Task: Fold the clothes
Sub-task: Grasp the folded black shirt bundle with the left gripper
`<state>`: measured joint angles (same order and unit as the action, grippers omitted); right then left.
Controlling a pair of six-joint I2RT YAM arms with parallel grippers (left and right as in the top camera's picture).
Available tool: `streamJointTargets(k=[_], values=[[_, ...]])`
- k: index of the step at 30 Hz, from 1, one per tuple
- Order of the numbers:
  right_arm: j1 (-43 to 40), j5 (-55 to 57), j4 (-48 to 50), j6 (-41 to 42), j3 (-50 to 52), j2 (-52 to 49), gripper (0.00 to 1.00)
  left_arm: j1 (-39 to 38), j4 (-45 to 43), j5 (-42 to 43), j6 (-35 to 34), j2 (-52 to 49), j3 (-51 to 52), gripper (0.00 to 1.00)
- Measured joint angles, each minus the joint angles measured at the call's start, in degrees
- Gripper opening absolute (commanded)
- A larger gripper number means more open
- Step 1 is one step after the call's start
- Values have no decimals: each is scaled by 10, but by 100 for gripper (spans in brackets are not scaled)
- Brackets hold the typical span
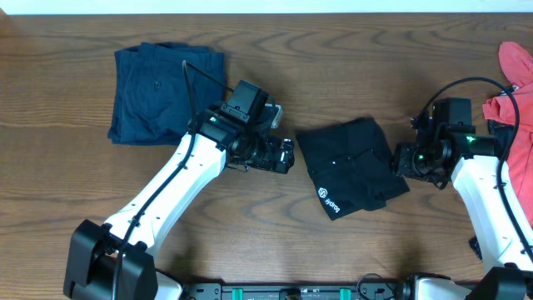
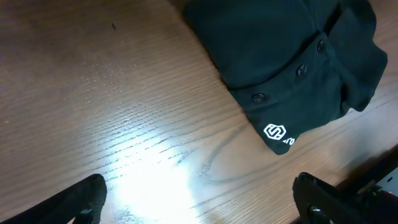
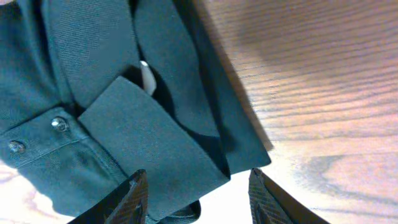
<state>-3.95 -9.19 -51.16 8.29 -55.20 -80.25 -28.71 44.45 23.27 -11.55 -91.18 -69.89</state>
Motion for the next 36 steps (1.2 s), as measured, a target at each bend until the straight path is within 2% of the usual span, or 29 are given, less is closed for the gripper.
streamJointTargets(k=[2, 3, 4, 11, 17, 26, 31, 36], values=[[0, -27, 12, -14, 0, 0, 60, 0, 0, 0, 0, 0, 0, 99], [0, -36, 16, -17, 0, 0, 61, -1, -2, 1, 0, 0, 0, 98], [0, -53, 22, -26, 0, 0, 57, -3, -8, 1, -2, 0, 1, 98], [1, -112, 52, -42, 0, -6, 2, -34, -92, 10, -63, -18, 38, 98], [9, -129, 99, -17, 5, -78, 1, -39, -193, 58, -110, -97, 60, 98], [34, -127, 129, 25, 11, -184, 1, -39, -256, 119, -184, -141, 62, 98], [34, -136, 134, 42, 6, -208, 1, -49, -285, 141, -218, -162, 62, 98], [34, -143, 134, 49, 3, -213, 1, -71, -376, 194, -247, -215, 61, 98]])
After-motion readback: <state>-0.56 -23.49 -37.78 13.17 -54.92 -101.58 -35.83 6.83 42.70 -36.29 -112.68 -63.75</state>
